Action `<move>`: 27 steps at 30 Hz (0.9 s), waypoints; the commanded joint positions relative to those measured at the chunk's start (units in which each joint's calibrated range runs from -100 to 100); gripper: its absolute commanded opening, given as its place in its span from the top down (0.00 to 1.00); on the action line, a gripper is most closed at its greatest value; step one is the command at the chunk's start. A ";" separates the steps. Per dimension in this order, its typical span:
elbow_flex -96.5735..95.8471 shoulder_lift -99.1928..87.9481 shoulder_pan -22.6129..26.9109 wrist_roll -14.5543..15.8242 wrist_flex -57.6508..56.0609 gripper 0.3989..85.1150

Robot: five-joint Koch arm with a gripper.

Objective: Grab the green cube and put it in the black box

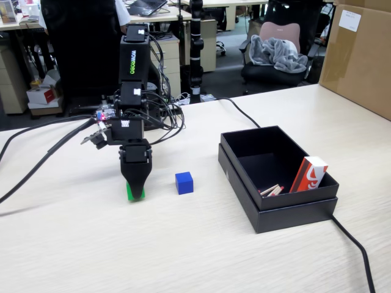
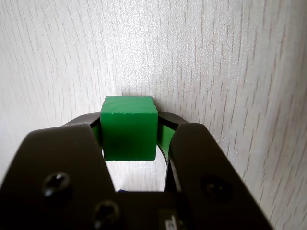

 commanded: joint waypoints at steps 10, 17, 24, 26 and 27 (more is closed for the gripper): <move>10.50 -11.86 2.49 3.47 -27.18 1.00; 18.11 -25.63 6.98 5.18 -39.01 1.00; 20.29 -35.04 13.14 6.50 -39.01 1.00; 21.92 -36.31 15.43 7.08 -39.01 1.00; 23.73 -36.42 17.19 7.62 -39.01 1.00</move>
